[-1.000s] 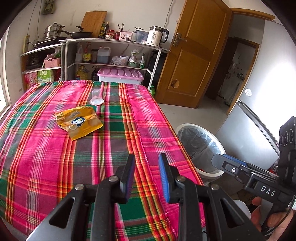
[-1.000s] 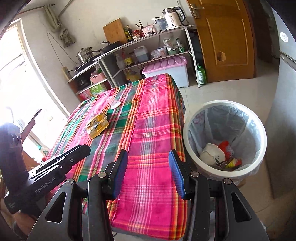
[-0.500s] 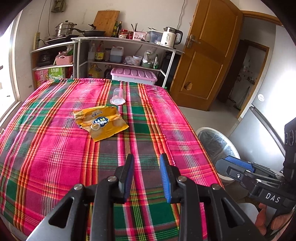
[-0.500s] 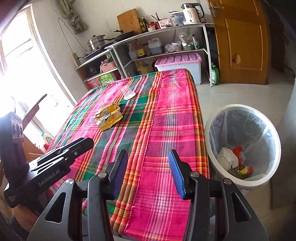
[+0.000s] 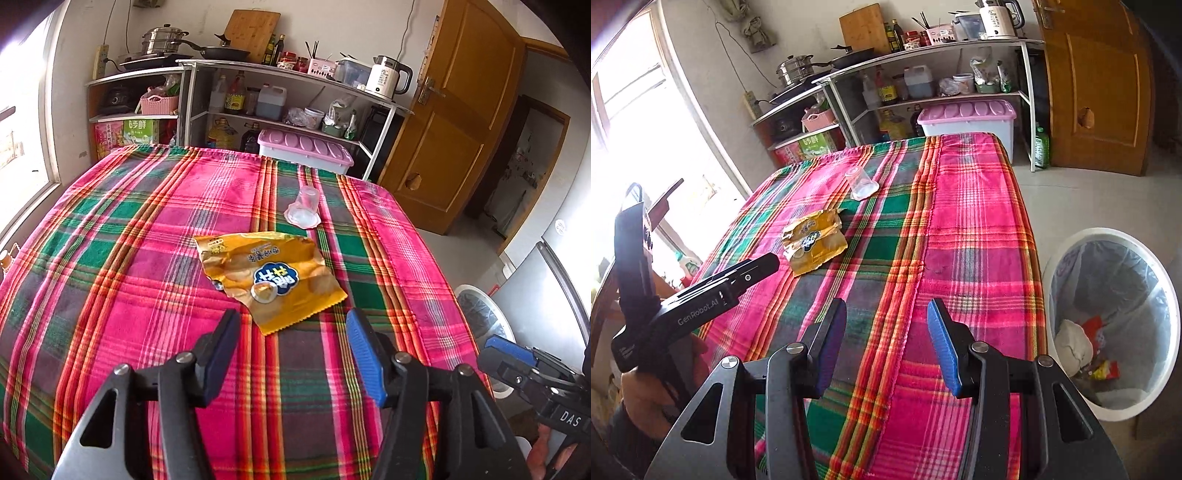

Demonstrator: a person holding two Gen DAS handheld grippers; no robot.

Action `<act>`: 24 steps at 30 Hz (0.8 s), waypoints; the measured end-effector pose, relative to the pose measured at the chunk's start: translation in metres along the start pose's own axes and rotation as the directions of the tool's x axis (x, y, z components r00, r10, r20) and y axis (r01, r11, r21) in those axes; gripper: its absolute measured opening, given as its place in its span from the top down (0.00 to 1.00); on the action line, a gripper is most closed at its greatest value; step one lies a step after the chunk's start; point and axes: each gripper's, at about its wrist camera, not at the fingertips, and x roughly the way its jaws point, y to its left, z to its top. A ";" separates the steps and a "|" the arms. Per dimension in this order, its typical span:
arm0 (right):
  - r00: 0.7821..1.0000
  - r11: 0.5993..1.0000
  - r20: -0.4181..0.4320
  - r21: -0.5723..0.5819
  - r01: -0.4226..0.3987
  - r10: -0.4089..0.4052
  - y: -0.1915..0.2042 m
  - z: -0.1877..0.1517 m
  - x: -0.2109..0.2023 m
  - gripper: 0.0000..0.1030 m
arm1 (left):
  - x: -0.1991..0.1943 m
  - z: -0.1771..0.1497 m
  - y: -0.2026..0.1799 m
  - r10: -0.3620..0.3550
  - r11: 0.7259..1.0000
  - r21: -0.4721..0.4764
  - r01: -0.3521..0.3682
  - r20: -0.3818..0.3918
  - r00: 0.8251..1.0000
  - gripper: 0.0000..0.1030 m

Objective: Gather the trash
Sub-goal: 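Move both tools back over the table toward the yellow packet and cup, then close the left tool on the yellow snack packet and lift it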

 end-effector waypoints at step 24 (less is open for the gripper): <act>1.000 0.999 -0.014 0.053 -0.003 0.004 -0.028 0.008 0.026 0.54 | 0.086 0.015 -0.025 0.224 0.975 0.032 -0.221 -0.110 0.968 0.17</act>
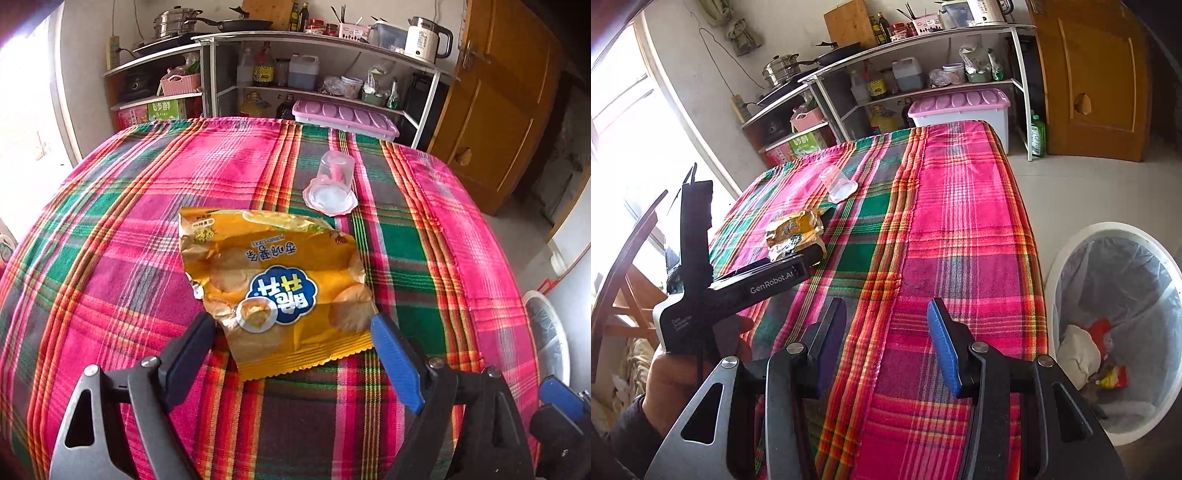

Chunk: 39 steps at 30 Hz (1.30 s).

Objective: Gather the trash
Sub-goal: 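Close the left tool on the yellow snack packet and lift it, then grasp the clear plastic cup with the right tool while the left tool holds the packet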

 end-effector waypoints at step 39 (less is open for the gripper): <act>0.998 0.978 -0.015 -0.200 0.056 -0.060 0.077 0.109 0.120 0.54 | -0.047 -0.009 0.132 -0.140 0.970 -0.168 0.173 0.195 0.971 1.00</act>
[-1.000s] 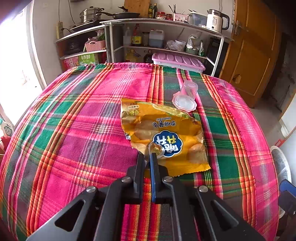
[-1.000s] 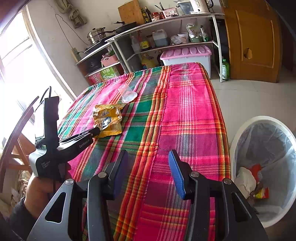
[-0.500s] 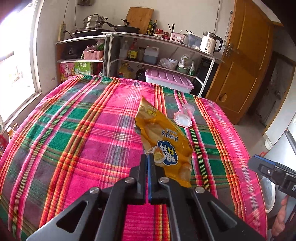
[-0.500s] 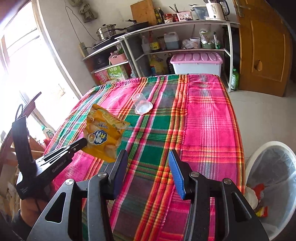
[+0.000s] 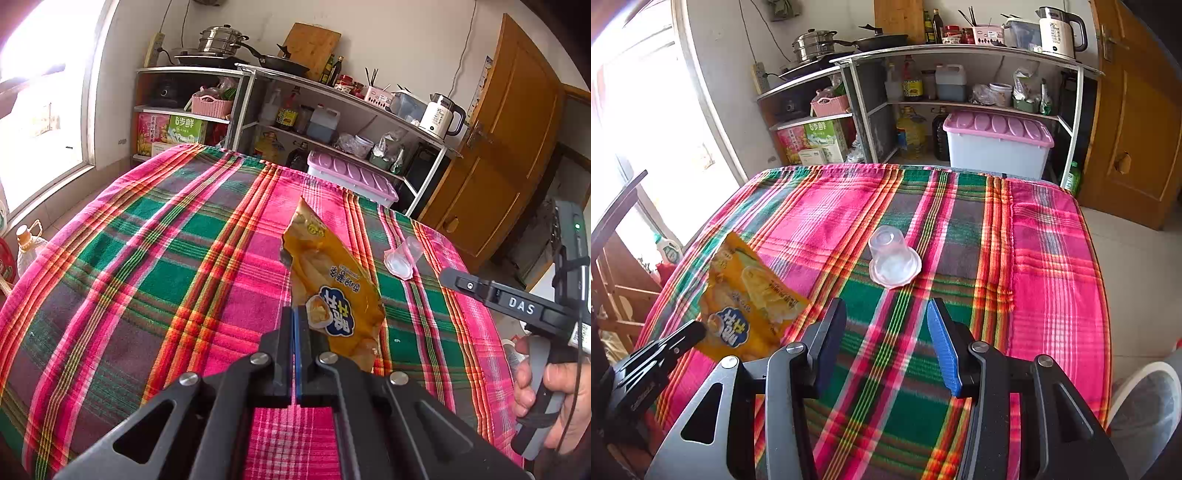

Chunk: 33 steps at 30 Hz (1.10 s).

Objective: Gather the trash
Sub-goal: 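Grasp the clear plastic cup with the right tool while the left tool holds the packet, then carry the yellow packet and clear cup over the bin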

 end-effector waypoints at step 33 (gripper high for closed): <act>0.998 0.999 0.056 0.036 0.035 -0.037 0.007 0.007 -0.009 0.71 | -0.011 -0.004 -0.014 -0.063 0.997 0.041 0.063 -0.008 0.998 1.00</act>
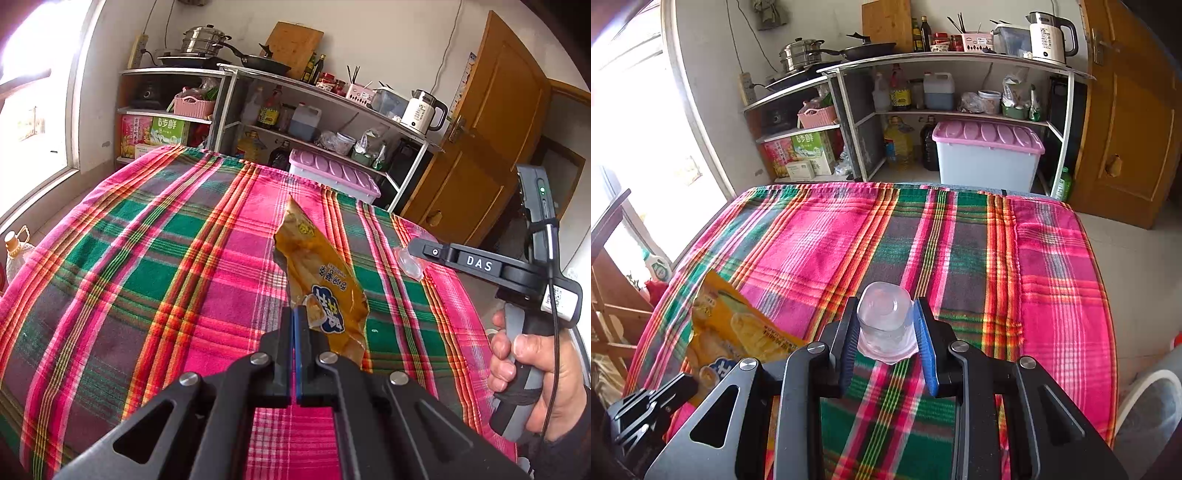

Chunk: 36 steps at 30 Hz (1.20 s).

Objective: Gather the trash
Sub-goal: 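Carry the yellow packet and clear cup over the bin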

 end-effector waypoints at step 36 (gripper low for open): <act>0.994 0.963 0.079 0.267 0.046 -0.070 -0.124 -0.135 -0.201 0.70 | -0.063 -0.038 -0.213 -0.212 0.933 0.279 0.227 -0.083 0.974 1.00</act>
